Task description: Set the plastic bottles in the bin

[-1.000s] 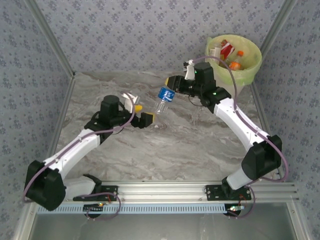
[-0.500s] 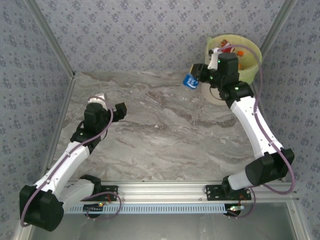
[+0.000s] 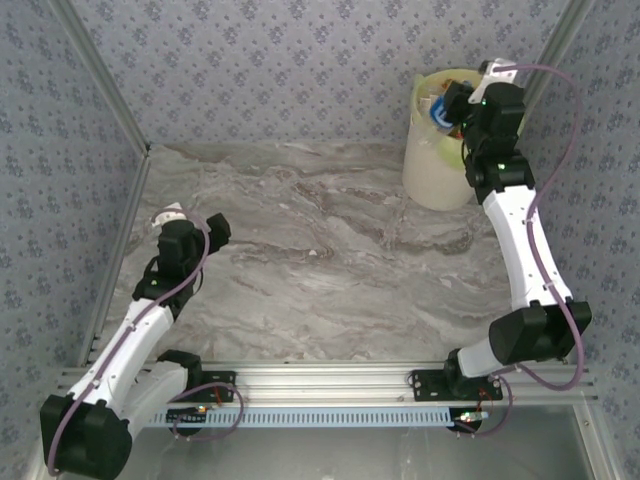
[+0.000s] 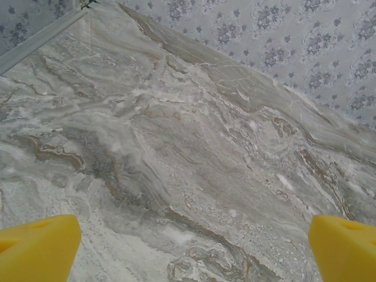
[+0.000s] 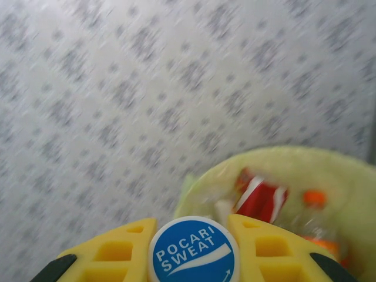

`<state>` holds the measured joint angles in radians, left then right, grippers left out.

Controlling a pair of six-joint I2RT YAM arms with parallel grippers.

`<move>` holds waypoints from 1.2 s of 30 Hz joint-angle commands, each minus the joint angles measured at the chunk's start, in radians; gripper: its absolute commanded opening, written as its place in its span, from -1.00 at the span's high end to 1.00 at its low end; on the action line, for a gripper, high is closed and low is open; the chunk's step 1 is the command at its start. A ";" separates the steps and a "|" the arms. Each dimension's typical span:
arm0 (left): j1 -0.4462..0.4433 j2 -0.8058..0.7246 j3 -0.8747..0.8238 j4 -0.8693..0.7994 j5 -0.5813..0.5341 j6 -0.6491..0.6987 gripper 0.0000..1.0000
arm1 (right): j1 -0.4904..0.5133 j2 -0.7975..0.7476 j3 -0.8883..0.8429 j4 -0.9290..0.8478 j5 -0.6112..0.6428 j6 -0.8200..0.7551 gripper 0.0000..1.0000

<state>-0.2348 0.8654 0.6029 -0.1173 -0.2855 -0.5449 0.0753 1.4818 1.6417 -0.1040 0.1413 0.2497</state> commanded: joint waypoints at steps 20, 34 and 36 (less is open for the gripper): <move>0.043 -0.031 -0.032 -0.025 0.018 -0.046 -0.99 | -0.054 0.378 0.191 0.238 0.453 -0.636 0.00; 0.054 -0.018 -0.003 -0.056 0.012 -0.040 -0.99 | -0.013 0.213 0.190 -0.062 0.277 -0.393 -0.71; 0.055 -0.012 0.001 -0.058 -0.004 -0.034 -0.99 | -0.015 0.158 0.156 -0.087 0.254 -0.344 -0.79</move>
<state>-0.1894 0.8520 0.5732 -0.1623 -0.2775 -0.5777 0.0666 1.7508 1.8080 -0.1410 0.4469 -0.2043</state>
